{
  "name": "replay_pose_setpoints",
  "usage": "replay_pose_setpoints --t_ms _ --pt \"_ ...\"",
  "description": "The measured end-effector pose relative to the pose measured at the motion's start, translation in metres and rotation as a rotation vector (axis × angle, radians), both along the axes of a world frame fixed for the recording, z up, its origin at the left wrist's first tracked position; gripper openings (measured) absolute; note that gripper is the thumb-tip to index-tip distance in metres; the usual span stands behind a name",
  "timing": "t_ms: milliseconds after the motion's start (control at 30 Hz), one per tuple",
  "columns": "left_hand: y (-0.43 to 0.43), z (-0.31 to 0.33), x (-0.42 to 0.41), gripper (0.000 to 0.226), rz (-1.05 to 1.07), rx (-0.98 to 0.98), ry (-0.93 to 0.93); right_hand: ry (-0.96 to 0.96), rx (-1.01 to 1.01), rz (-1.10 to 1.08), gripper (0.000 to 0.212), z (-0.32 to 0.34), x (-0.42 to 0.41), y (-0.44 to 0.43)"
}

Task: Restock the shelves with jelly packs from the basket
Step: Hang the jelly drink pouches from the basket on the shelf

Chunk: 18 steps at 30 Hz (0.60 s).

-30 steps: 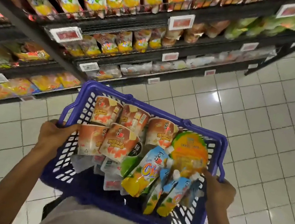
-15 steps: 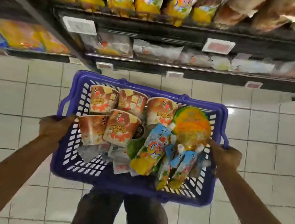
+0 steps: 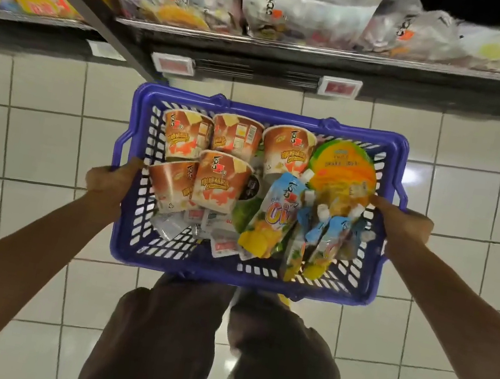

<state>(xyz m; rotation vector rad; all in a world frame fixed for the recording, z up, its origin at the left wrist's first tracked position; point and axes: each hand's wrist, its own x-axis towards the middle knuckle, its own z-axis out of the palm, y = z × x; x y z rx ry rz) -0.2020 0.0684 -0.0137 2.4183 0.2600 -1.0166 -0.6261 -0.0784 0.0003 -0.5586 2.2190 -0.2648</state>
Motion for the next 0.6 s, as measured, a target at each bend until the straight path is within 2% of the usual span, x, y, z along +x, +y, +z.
replay_pose_setpoints --t_ms 167,267,333,400,467,533,567,600 --pt "0.014 -0.016 -0.007 0.033 -0.01 0.034 0.026 -0.069 0.038 0.05 0.04 -0.014 -0.007 0.0" --pt "0.015 -0.012 -0.008 0.034 -0.085 0.047 0.02 -0.113 0.024 0.08 0.033 -0.012 -0.011 0.004" --pt "0.01 -0.003 -0.009 0.04 -0.142 0.093 0.028 -0.197 0.015 0.088 0.029 -0.003 -0.015 0.004" --pt "0.005 0.011 -0.014 0.048 -0.208 0.139 -0.032 -0.248 0.029 0.142 0.037 0.012 -0.016 0.004" --pt "0.007 0.03 -0.032 0.05 -0.284 0.096 -0.234 -0.133 0.027 0.34 0.055 0.027 -0.013 0.006" --pt "0.011 0.049 -0.069 0.049 -0.387 -0.054 -0.471 0.061 -0.044 0.657 0.063 0.04 -0.005 0.01" --pt "0.011 0.057 -0.093 0.044 -0.443 -0.149 -0.507 0.1 -0.102 0.789 0.062 0.045 0.002 0.013" --pt "0.01 0.063 -0.117 0.037 -0.509 -0.242 -0.464 0.103 -0.151 0.88 0.06 0.048 0.01 0.017"
